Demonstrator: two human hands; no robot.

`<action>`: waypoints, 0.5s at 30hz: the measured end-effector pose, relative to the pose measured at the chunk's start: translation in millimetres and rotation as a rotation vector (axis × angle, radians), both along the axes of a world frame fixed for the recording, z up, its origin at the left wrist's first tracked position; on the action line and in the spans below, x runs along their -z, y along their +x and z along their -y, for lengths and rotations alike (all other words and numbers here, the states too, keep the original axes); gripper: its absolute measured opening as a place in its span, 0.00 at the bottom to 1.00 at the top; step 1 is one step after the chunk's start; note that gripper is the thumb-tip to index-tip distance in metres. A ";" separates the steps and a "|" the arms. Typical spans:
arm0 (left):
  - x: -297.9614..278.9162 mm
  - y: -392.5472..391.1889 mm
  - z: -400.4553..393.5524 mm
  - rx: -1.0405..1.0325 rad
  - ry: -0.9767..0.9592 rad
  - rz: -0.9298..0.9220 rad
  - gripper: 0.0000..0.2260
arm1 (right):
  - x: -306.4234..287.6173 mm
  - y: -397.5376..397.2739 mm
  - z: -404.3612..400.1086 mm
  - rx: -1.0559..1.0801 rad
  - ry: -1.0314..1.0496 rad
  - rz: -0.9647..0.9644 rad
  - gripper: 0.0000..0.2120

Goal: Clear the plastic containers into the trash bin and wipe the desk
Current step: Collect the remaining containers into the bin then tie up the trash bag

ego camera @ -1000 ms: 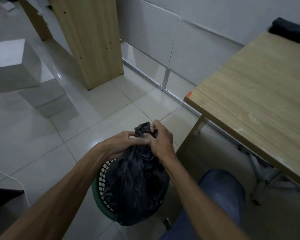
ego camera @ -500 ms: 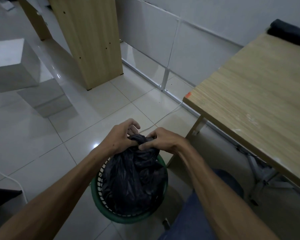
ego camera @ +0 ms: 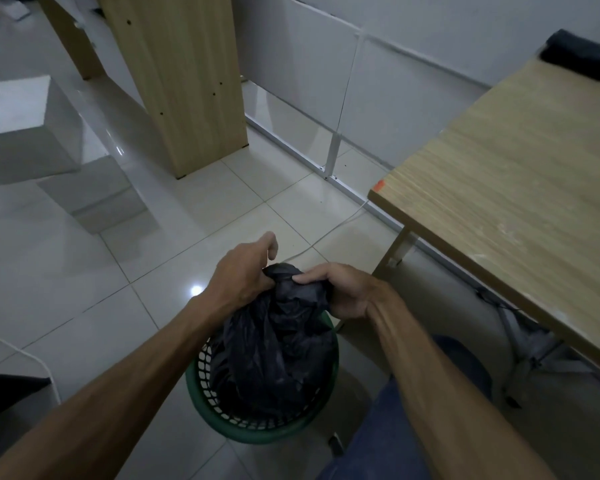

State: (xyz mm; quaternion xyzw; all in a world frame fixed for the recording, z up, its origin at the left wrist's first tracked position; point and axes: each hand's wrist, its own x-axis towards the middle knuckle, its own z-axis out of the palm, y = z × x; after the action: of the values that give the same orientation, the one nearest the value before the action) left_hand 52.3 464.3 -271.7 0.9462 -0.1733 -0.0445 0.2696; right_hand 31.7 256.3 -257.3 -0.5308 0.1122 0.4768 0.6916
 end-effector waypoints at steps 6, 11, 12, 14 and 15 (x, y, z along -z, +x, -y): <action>-4.0 -9.7 2.6 0.043 -0.124 0.048 0.15 | 5.6 -6.8 -3.9 0.249 0.234 -0.114 0.19; -7.0 -10.2 -8.0 0.109 -0.138 -0.098 0.11 | 7.2 -8.2 -7.9 0.307 0.206 -0.083 0.15; -9.1 -9.7 -9.1 0.116 -0.135 -0.099 0.10 | 8.3 -7.9 -8.8 0.305 0.195 -0.087 0.16; -16.6 -7.0 -11.6 0.152 -0.114 -0.099 0.06 | 8.7 -9.1 -9.6 0.264 0.203 -0.072 0.20; -22.2 -4.4 -14.0 0.164 -0.091 -0.109 0.04 | 7.8 -10.2 -9.4 0.237 0.215 -0.045 0.22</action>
State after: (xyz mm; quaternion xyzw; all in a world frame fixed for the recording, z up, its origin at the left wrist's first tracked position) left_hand 47.8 478.3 -249.5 0.9117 -0.2372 -0.1098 0.3169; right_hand 21.5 265.7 -265.1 -0.4260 0.1379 0.4127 0.7932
